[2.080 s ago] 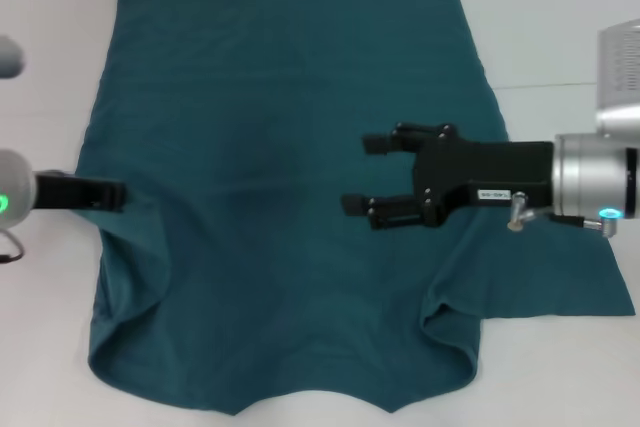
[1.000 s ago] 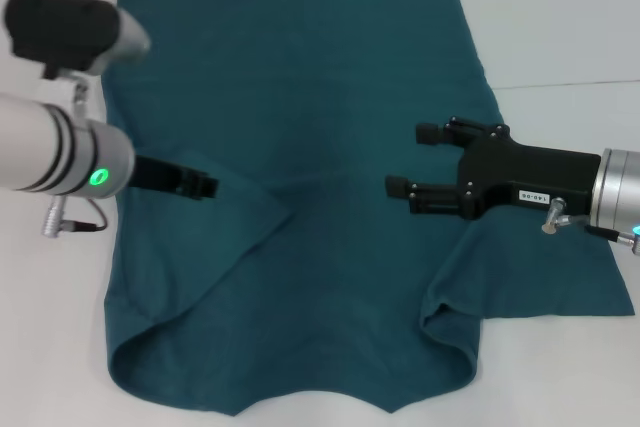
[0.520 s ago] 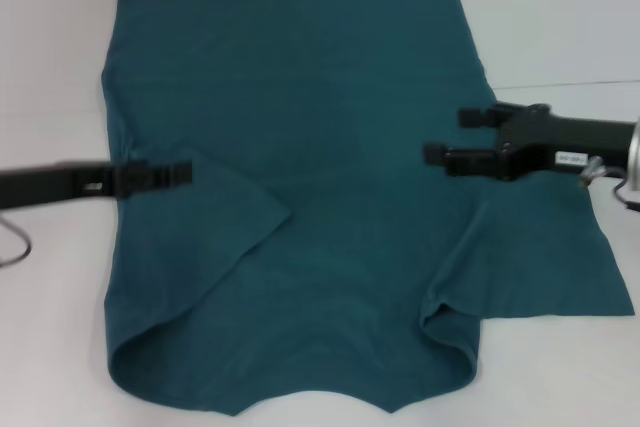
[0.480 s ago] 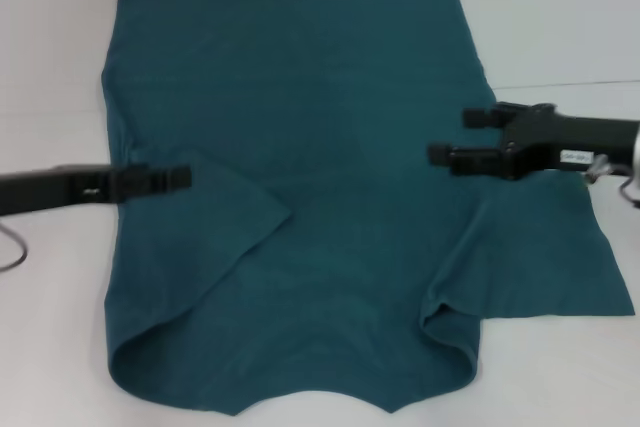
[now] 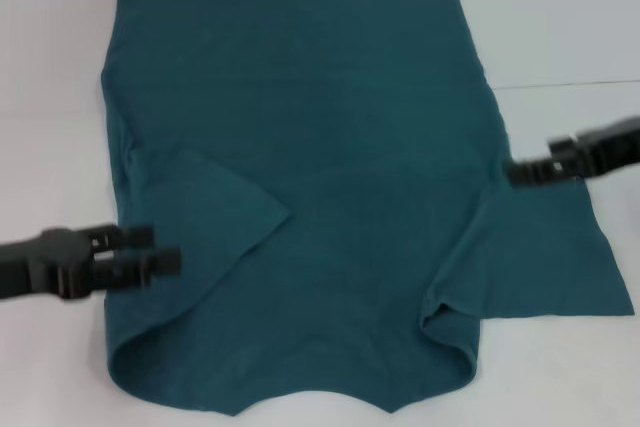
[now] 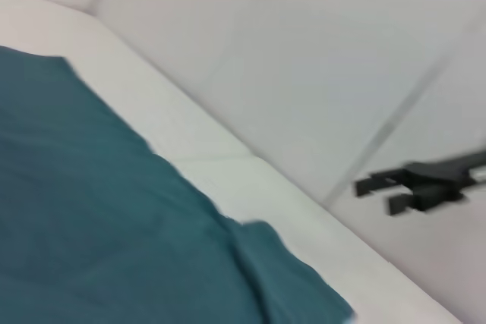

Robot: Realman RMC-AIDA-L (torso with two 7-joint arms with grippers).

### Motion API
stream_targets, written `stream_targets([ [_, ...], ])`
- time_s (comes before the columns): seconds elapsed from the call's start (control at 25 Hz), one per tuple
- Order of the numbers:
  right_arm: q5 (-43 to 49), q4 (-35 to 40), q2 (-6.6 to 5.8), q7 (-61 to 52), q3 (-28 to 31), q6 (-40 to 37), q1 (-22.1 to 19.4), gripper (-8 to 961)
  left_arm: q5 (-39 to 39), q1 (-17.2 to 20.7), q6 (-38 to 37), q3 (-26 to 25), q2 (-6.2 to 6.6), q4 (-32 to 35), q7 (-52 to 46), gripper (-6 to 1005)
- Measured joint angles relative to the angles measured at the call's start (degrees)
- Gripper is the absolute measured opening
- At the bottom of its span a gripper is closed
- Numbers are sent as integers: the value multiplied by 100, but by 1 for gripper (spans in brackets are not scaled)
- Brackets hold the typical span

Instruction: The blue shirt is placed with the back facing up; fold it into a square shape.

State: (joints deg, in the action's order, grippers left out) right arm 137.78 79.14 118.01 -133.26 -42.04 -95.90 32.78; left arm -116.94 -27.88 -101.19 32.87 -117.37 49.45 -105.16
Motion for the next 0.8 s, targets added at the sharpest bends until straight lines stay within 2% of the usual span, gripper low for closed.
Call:
stream_targets([
  [0.08,879,97,23,-310,-26,-333,236,911,-85,3,-203,45,-12,-27,207,827],
  [0.16,2006,70,109,-583,-209,-654,528,912,-154,3,-282,124,-29,-41,339,827],
  [0.28,2456,26,165,-809,-550,-753,583,912,-229,3,-316,258,-46,-54,450,827],
  [0.44,2646,-2,184,-1363,-1154,-711,487,911,-321,7,-341,308,-55,-66,517,827],
  [0.64,2712,-146,187,-1671,-1270,-582,348,911,-357,60,-347,310,-73,-69,532,827],
  [0.8,2783,-280,184,-1812,-1279,-367,195,844,-396,88,-328,308,-88,-69,534,827],
])
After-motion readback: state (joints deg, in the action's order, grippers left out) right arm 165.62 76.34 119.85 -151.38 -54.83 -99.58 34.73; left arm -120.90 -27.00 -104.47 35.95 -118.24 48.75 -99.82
